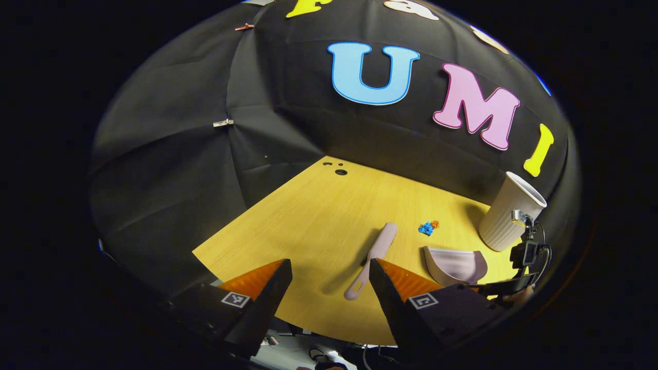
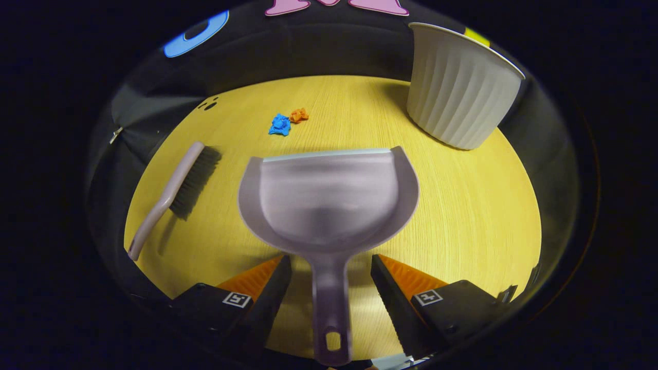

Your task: Pick up the small broom and dustpan from the desktop, sweep the trash into the dustpan with the broom, and then empty the trash into the garbage bin.

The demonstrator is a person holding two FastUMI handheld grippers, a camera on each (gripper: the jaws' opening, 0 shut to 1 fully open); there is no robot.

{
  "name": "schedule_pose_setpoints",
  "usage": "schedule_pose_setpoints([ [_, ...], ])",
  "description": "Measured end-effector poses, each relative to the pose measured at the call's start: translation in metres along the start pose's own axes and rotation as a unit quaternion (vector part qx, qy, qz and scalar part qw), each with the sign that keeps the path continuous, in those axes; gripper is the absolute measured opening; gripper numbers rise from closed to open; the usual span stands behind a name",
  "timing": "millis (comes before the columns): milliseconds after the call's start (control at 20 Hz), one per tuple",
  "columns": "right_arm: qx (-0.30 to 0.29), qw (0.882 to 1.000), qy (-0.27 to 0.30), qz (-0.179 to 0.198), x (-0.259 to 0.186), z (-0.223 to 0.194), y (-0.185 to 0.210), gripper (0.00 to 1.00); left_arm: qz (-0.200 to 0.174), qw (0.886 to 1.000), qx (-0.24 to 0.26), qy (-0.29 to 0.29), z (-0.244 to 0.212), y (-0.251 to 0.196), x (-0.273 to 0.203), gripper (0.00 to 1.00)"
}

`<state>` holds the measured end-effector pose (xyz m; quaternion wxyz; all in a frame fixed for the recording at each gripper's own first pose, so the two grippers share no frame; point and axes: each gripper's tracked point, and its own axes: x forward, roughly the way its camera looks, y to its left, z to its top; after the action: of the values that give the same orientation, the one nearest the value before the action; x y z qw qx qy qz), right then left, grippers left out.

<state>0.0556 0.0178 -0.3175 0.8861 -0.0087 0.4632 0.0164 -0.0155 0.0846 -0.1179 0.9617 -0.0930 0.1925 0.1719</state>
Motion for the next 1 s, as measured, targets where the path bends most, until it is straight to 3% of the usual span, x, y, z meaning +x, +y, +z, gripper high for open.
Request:
schedule_pose_setpoints([
  [300,-0.015,0.999,0.028,-0.006,0.015,-0.007,0.002,0.97,0.007,0.999,0.042,0.007,0.0,-0.015,0.015,0.96],
  [400,-0.015,1.0,0.022,-0.006,0.017,-0.004,0.002,0.88,0.006,0.999,0.043,0.011,0.001,-0.022,0.019,0.96],
  [450,-0.013,1.0,0.02,-0.008,0.019,-0.002,0.0,0.76,0.006,0.999,0.045,0.013,0.002,-0.026,0.022,0.96],
  [750,0.008,0.999,0.033,-0.004,0.023,0.004,-0.007,0.4,0.019,0.998,0.059,0.025,0.005,-0.038,0.034,0.95],
  [950,-0.015,0.999,0.041,0.027,0.021,0.003,-0.006,0.38,-0.019,0.996,0.073,0.036,0.01,-0.052,0.049,0.95],
  [1000,-0.019,0.998,0.044,0.035,0.021,0.002,-0.007,0.42,-0.041,0.995,0.077,0.048,0.008,-0.057,0.055,0.95],
])
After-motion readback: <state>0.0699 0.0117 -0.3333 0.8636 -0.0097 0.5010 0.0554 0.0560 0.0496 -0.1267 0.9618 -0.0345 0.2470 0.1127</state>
